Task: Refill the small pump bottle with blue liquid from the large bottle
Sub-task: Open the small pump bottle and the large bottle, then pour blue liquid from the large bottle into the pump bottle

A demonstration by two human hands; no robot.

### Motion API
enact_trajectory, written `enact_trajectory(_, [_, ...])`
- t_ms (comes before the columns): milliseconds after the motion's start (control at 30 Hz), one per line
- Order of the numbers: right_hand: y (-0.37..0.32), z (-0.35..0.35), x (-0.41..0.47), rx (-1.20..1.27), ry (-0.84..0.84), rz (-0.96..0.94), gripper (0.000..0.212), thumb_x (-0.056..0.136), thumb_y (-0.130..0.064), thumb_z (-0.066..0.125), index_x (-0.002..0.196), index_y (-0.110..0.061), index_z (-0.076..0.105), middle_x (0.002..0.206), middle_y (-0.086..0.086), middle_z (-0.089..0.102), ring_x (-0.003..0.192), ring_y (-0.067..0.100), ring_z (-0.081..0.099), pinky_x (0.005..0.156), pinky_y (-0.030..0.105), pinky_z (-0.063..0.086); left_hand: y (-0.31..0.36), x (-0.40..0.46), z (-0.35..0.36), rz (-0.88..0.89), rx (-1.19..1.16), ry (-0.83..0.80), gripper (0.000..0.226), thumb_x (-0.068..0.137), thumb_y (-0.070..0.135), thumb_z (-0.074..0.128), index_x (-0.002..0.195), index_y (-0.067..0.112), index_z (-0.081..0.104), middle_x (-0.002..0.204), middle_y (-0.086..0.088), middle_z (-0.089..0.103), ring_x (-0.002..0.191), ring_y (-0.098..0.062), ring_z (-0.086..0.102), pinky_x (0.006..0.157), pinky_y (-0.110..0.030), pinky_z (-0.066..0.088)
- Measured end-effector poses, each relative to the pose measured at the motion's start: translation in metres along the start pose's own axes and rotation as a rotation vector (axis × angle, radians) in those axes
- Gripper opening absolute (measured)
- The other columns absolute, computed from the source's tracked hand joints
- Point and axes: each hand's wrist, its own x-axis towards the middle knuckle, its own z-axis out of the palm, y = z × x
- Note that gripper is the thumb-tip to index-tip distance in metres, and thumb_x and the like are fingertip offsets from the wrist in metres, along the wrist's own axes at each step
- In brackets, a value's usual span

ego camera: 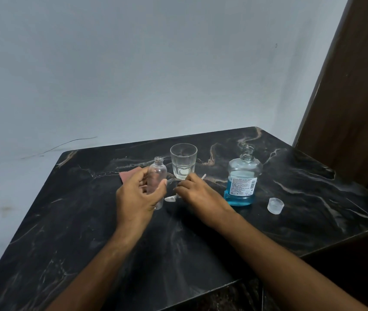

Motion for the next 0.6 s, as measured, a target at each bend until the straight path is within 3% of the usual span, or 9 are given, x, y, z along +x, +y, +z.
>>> enact_trajectory(233, [-0.003, 0.012, -0.004, 0.127, -0.048, 0.147, 0.011, 0.09, -0.005, 0.06, 0.101, -0.008, 0.058, 0.104, 0.004, 0.045, 0.101, 0.018, 0.046, 0.077, 0.037, 0.052, 0.003, -0.004, 0.006, 0.038, 0.014, -0.023, 0.048, 0.08, 0.023, 0.084, 0.092, 0.064, 0.065, 0.088, 0.018, 0.075, 0.078, -0.005, 0.074, 0.072, -0.026, 0.061])
enact_trajectory(433, [-0.005, 0.017, 0.0, 0.165, -0.065, 0.148, 0.009, 0.092, -0.009, 0.059, 0.098, -0.005, 0.064, 0.101, 0.004, 0.047, 0.103, 0.022, 0.05, 0.078, 0.035, 0.048, 0.002, -0.003, 0.005, 0.051, 0.019, -0.014, 0.049, 0.079, 0.022, 0.084, 0.094, 0.064, 0.065, 0.09, 0.02, 0.075, 0.08, -0.003, 0.074, 0.073, -0.022, 0.059])
enact_trajectory(600, [-0.005, 0.007, -0.012, 0.297, 0.031, 0.193, 0.026, 0.085, -0.004, 0.063, 0.11, -0.011, 0.065, 0.108, 0.002, 0.052, 0.105, 0.018, 0.052, 0.085, 0.038, 0.052, -0.001, -0.004, 0.007, 0.056, 0.02, -0.028, 0.045, 0.08, 0.02, 0.084, 0.095, 0.058, 0.067, 0.088, 0.02, 0.075, 0.078, -0.003, 0.074, 0.07, -0.021, 0.059])
